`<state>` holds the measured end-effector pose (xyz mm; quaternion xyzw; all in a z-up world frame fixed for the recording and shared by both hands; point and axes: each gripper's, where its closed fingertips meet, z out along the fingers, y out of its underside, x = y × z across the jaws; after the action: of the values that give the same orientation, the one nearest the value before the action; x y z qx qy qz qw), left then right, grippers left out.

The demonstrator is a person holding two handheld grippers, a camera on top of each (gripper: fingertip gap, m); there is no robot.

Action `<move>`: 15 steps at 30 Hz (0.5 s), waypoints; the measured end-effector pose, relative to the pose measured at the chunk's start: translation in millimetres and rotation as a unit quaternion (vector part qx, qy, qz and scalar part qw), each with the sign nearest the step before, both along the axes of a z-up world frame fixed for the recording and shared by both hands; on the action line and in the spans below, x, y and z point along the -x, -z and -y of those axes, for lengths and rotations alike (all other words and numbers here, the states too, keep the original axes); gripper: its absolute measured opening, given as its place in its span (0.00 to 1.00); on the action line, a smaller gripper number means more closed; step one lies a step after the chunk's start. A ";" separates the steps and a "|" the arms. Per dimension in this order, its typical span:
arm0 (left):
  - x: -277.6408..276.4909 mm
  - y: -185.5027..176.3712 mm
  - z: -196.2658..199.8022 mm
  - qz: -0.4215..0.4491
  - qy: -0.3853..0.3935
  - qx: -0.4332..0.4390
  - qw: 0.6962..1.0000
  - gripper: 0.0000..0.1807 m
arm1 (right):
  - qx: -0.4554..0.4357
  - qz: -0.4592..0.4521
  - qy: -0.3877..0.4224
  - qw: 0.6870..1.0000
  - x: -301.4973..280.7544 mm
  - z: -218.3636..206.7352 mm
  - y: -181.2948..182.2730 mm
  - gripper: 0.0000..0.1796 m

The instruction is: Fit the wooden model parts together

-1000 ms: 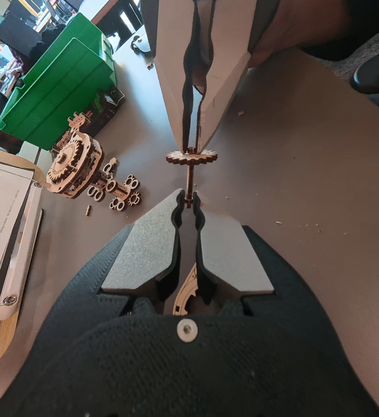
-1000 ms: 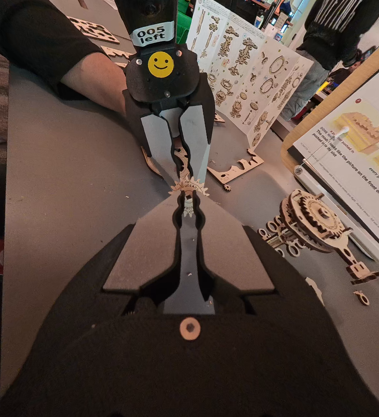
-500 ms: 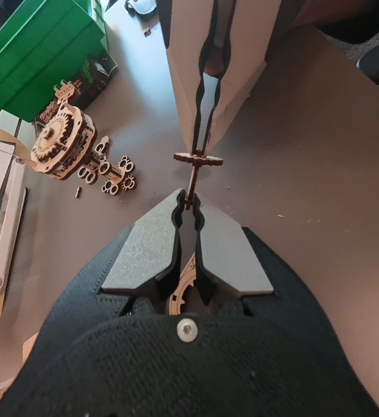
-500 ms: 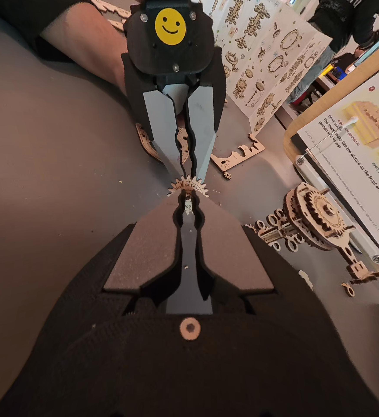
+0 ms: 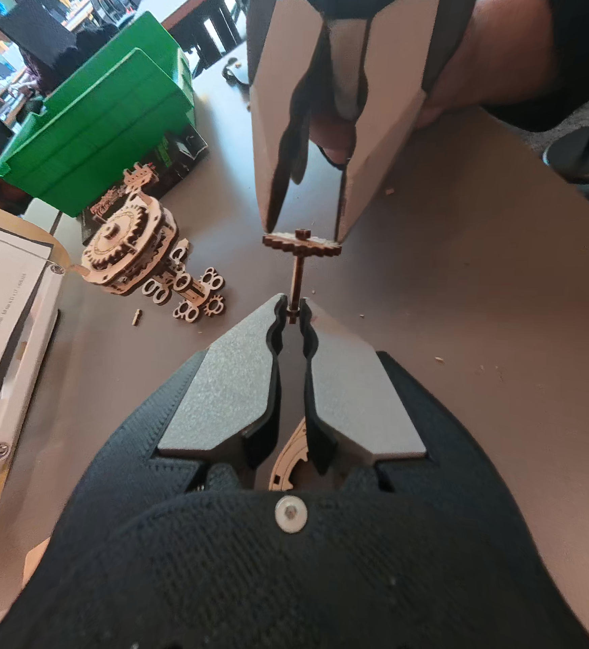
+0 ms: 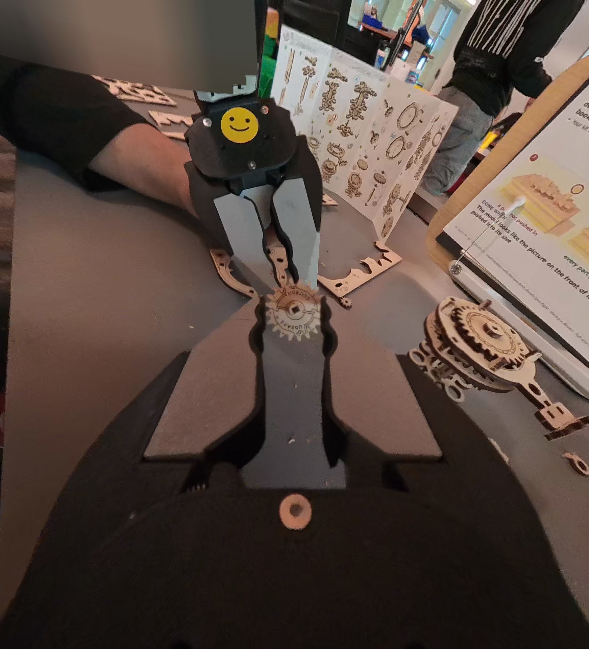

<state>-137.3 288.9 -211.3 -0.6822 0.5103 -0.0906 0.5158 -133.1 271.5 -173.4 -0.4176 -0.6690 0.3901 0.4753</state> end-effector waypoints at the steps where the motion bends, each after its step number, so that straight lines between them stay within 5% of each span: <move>1: 0.6 -1.9 -0.2 0.006 -0.001 -0.003 1.000 0.03 | 0.008 -0.006 -0.005 1.000 -0.4 1.2 -2.4 0.17; 11: 0.2 -8.3 -0.3 0.023 -0.002 -0.015 1.000 0.03 | 0.028 -0.009 -0.009 1.000 2.6 2.2 -4.2 0.30; 15: -3.3 -6.7 1.1 0.012 0.003 -0.025 1.000 0.03 | 0.016 -0.001 -0.012 1.000 3.7 4.6 -1.0 0.23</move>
<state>-134.0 287.7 -204.6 -0.6666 0.5081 -0.0876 0.5383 -136.8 266.9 -172.4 -0.4166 -0.6670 0.4067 0.4648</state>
